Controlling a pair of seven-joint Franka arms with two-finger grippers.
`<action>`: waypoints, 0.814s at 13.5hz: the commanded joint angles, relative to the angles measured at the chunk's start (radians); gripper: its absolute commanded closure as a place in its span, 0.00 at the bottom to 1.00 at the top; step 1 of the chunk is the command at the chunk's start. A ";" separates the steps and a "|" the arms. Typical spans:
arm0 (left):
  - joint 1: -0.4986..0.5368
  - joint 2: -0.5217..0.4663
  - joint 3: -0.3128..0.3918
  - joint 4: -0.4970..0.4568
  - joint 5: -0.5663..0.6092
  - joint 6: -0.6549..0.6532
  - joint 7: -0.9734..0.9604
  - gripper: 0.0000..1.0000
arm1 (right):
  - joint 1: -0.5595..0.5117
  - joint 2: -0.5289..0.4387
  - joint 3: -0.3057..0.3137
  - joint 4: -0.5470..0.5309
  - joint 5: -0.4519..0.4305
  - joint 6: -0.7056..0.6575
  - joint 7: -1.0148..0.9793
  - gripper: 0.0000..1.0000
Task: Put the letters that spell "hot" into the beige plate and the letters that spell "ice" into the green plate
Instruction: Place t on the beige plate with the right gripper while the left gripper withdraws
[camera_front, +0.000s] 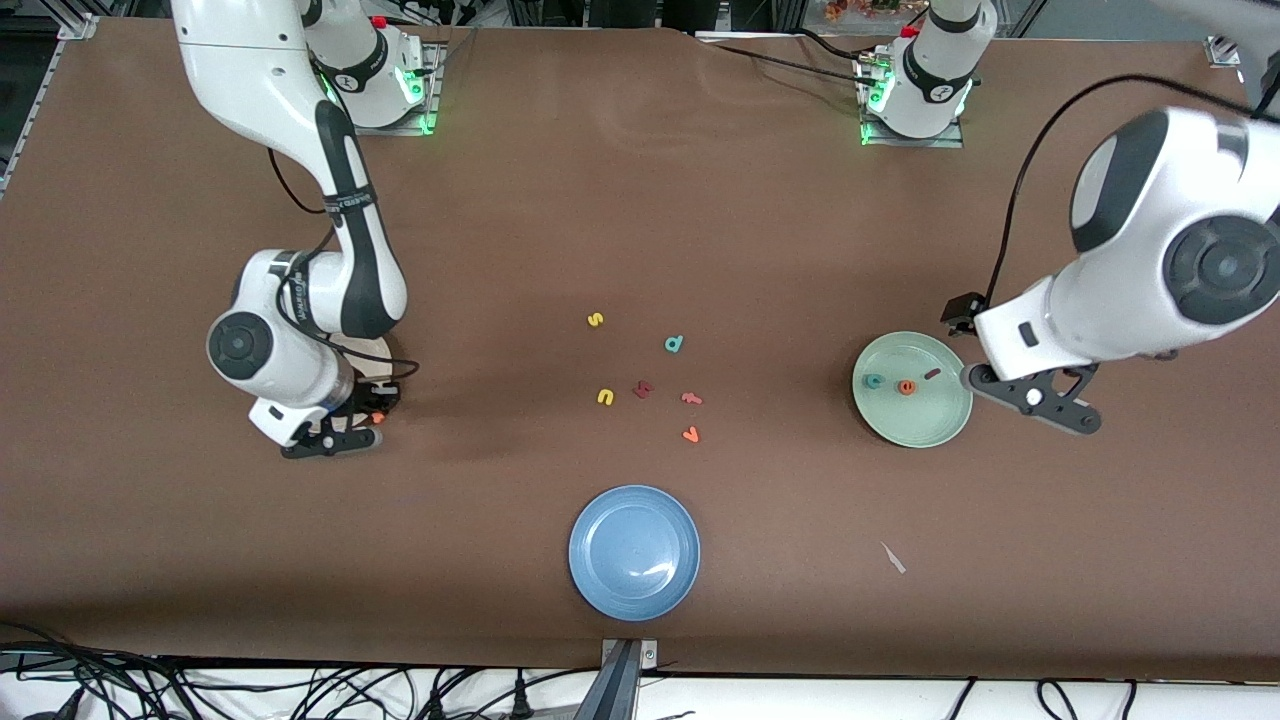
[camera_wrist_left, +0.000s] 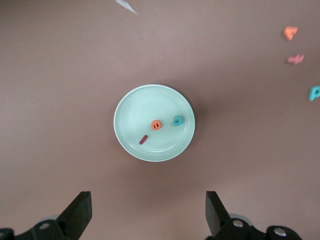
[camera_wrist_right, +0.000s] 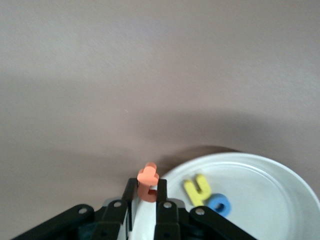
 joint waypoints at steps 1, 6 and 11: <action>-0.019 -0.086 0.029 -0.026 -0.046 -0.009 -0.042 0.00 | -0.014 -0.085 -0.004 -0.124 0.046 0.044 -0.124 0.95; -0.188 -0.293 0.345 -0.300 -0.242 0.201 -0.038 0.00 | -0.064 -0.087 -0.001 -0.123 0.046 0.029 -0.205 0.00; -0.158 -0.377 0.350 -0.434 -0.225 0.303 -0.036 0.00 | -0.067 -0.097 -0.004 0.021 0.063 -0.228 -0.154 0.00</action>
